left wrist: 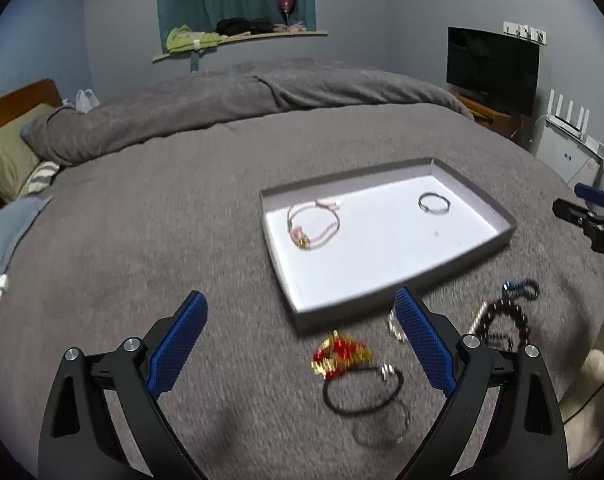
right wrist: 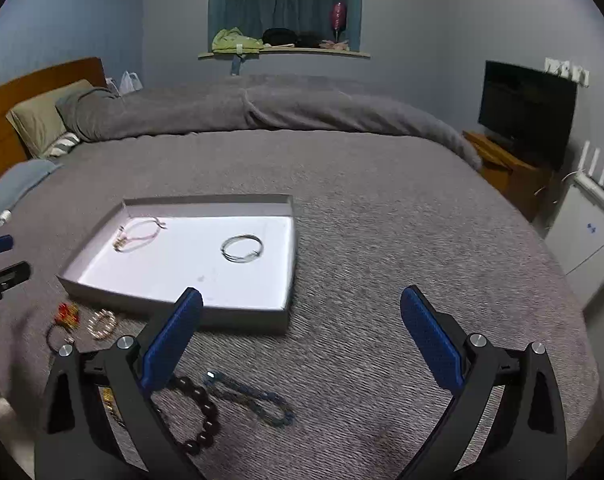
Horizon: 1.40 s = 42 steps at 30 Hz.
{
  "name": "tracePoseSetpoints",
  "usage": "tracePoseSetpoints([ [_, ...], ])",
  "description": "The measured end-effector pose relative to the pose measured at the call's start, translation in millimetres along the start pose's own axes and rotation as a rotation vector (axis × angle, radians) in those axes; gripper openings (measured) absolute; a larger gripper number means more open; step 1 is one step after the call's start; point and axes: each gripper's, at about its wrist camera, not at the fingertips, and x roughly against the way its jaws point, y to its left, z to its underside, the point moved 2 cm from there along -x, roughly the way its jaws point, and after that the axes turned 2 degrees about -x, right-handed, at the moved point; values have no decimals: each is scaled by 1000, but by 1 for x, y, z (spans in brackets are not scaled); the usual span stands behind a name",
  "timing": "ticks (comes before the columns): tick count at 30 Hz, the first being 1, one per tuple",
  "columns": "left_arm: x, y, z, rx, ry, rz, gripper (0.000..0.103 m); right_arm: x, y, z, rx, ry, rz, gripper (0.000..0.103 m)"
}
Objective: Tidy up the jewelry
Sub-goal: 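Move both grippers back toward the remaining bracelets beside the tray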
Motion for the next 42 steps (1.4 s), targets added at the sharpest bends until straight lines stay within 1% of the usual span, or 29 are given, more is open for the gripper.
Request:
tracePoseSetpoints([
  [4, 4, -3, 18, 0, 1, 3, 95, 6, 2, 14, 25, -33, -16, 98],
  [7, 5, -9, 34, -13, -7, -29, 96, 4, 2, 25, 28, -12, -39, 98],
  [10, 2, -17, 49, -43, 6, -36, 96, 2, 1, 40, 19, 19, -56, 98],
  [12, -2, -22, 58, -49, 29, -12, 96, -1, 0, 48, 18, 51, -71, 98],
  [14, -5, -25, 66, -33, 48, 17, 96, -3, -1, 57, 13, 83, -92, 98],
  [17, -8, -27, 75, -14, 64, 35, 96, -5, -2, 69, 14, 119, -104, 98],
  [21, -11, -31, 85, -3, 80, 52, 96, -1, -1, 83, 13, 121, -155, 98],
  [23, -12, -34, 90, -7, 83, 59, 96, 1, 1, 88, 28, 118, -153, 98],
  [26, -13, -41, 96, -28, 83, 48, 96, 3, 9, 96, 66, 115, -143, 98],
  [31, -15, -51, 101, -52, 86, 46, 96, 0, 16, 104, 91, 133, -136, 98],
  [42, -17, -51, 103, -27, 85, 49, 96, -12, 3, 100, 57, 153, -82, 97],
])
